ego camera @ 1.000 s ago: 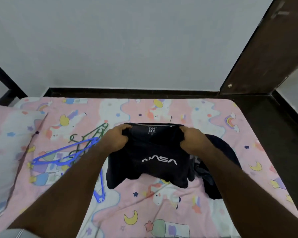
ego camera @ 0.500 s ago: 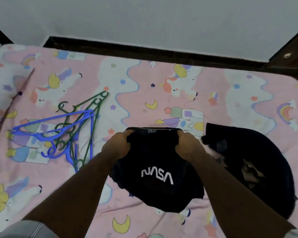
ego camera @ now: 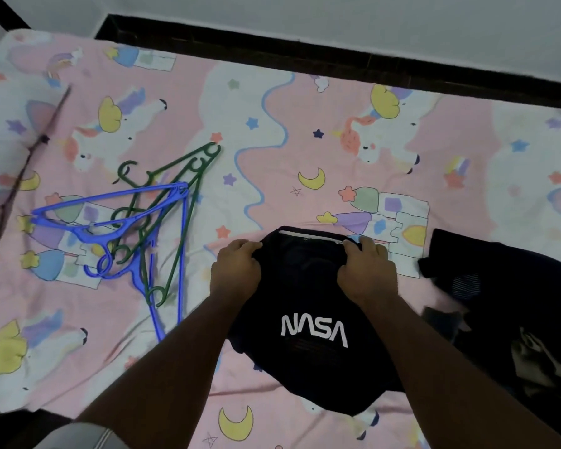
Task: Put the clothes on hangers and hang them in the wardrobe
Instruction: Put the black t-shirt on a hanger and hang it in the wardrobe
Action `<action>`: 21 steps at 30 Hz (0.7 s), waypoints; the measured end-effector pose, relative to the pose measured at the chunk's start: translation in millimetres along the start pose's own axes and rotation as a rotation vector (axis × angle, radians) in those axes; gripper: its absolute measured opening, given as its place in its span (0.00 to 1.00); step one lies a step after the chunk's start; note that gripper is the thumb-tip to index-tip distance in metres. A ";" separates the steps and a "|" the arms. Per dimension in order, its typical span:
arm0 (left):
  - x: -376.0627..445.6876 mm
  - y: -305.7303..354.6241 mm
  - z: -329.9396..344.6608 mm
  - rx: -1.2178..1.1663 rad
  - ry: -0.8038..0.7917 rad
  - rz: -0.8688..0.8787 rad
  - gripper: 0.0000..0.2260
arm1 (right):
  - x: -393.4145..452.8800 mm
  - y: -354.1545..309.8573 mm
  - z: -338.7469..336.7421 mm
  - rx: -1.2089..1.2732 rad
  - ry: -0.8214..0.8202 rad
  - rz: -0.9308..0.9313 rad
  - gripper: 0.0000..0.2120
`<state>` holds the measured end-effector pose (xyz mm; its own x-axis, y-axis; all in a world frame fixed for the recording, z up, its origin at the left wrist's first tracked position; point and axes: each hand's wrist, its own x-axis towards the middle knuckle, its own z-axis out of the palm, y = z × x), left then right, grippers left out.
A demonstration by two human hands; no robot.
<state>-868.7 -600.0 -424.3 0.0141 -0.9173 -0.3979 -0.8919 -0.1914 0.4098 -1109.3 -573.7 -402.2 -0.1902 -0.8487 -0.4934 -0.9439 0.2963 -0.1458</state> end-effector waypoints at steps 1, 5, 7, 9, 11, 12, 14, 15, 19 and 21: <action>-1.1 -1.9 -2.7 -0.001 0.015 -0.016 0.21 | -1.6 -8.6 1.7 0.003 0.005 -0.017 0.28; -3.6 -23.1 -19.2 0.006 0.073 -0.109 0.21 | -8.7 -52.0 10.8 0.079 -0.031 -0.102 0.28; -5.7 -40.6 -27.8 -0.001 0.120 -0.149 0.22 | -13.6 -78.3 19.1 0.148 -0.046 -0.151 0.27; -8.5 -62.5 -36.6 -0.018 0.166 -0.199 0.22 | -18.3 -109.4 29.8 0.261 -0.063 -0.186 0.26; -8.9 -86.4 -45.6 -0.005 0.197 -0.233 0.24 | -22.1 -143.1 42.6 0.382 -0.090 -0.191 0.23; -8.4 -97.1 -50.7 0.015 0.189 -0.254 0.24 | -23.9 -159.8 48.7 0.433 -0.104 -0.186 0.22; -6.5 -118.5 -59.2 0.042 0.099 -0.308 0.25 | -27.2 -192.2 62.5 0.533 -0.148 -0.151 0.20; -5.2 -128.7 -61.7 0.037 0.029 -0.326 0.25 | -29.2 -207.1 68.7 0.572 -0.182 -0.120 0.19; -3.6 -170.6 -64.2 -0.095 -0.136 -0.270 0.21 | -31.6 -261.0 88.7 0.665 -0.343 -0.069 0.19; -1.8 -183.4 -66.6 -0.115 -0.171 -0.216 0.18 | -29.6 -282.0 96.7 0.681 -0.384 -0.029 0.16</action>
<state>-675.0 -586.5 -444.1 0.1124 -0.7806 -0.6148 -0.8191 -0.4230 0.3874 -811.4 -589.8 -429.4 0.0559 -0.6858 -0.7257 -0.5502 0.5853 -0.5955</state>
